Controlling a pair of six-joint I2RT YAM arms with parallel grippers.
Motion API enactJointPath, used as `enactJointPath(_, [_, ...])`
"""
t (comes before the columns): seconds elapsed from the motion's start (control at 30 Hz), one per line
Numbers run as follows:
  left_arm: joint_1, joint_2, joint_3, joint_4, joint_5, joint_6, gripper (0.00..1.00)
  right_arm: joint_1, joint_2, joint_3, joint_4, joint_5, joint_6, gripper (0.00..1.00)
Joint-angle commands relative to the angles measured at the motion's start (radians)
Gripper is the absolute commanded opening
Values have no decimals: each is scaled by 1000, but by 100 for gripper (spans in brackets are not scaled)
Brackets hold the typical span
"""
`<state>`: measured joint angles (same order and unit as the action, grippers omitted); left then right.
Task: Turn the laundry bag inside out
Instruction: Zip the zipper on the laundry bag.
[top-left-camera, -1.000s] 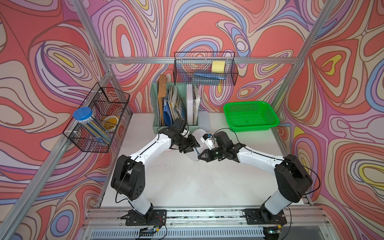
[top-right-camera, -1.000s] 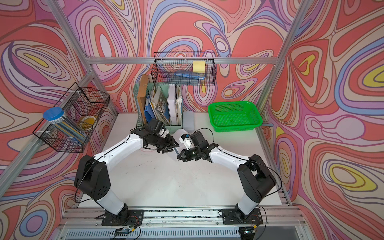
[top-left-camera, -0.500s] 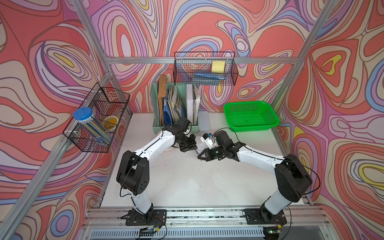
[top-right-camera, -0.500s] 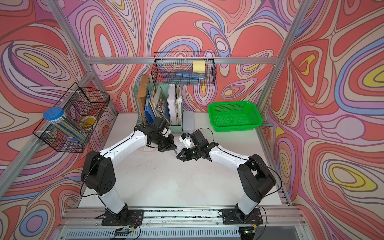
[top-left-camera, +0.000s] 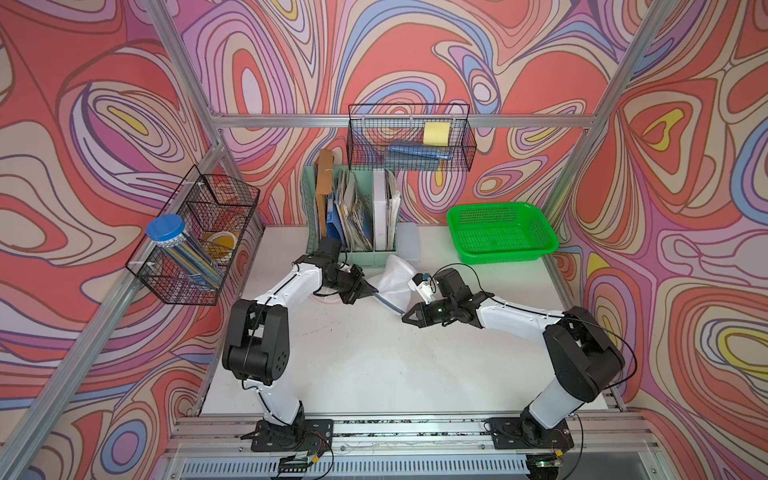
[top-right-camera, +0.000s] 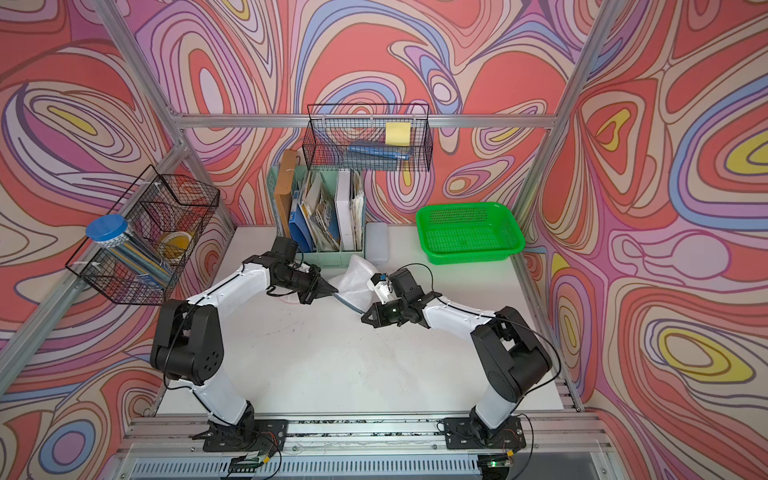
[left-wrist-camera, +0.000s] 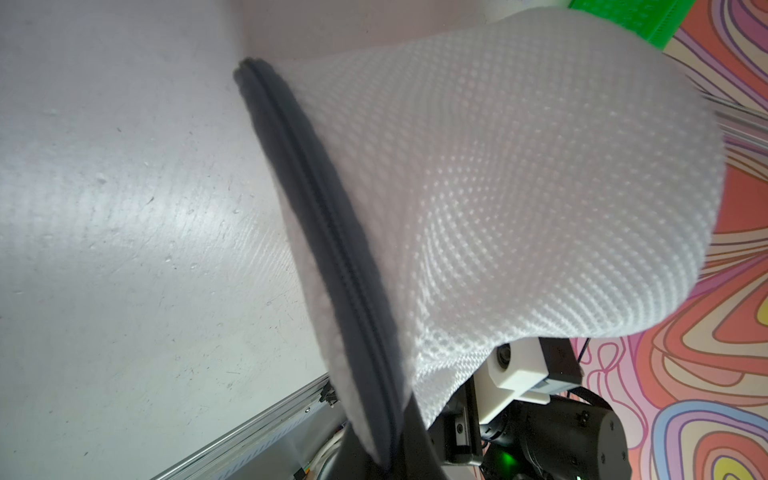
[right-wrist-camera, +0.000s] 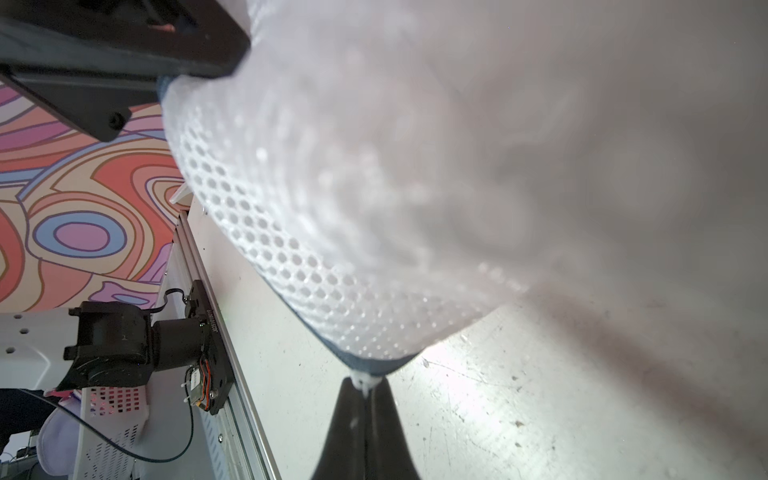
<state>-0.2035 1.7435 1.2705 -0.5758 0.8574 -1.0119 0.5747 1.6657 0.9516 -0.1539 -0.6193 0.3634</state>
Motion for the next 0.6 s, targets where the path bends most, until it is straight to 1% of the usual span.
enactJointPath(0.0, [-4,-20,29,35,-47,83,42,-8,15,26,-111,-11,-10,0])
enactJointPath(0.03, [-20,-28,41,-7,-77,126,47,-9,16,44,-113,-10,-4,0])
enactJointPath(0.07, [-38,-40,49,-50,-117,173,50,-8,19,61,-117,-12,4,0])
enactJointPath(0.17, [-109,-99,56,-137,-257,271,52,-9,23,102,-118,-33,27,0])
enactJointPath(0.2, [-135,-118,52,-150,-302,286,52,-9,23,112,-118,-36,35,0])
enactJointPath(0.33, [-234,-143,25,-155,-411,303,52,-9,25,149,-127,-45,45,0])
enactJointPath(0.47, [-295,-121,48,-174,-502,294,51,-3,29,172,-142,-46,46,0])
enactJointPath(0.5, [-310,-116,64,-190,-528,300,52,-2,28,175,-145,-45,46,0])
enactJointPath(0.57, [-328,-110,102,-240,-607,305,58,-1,29,181,-158,-42,46,0])
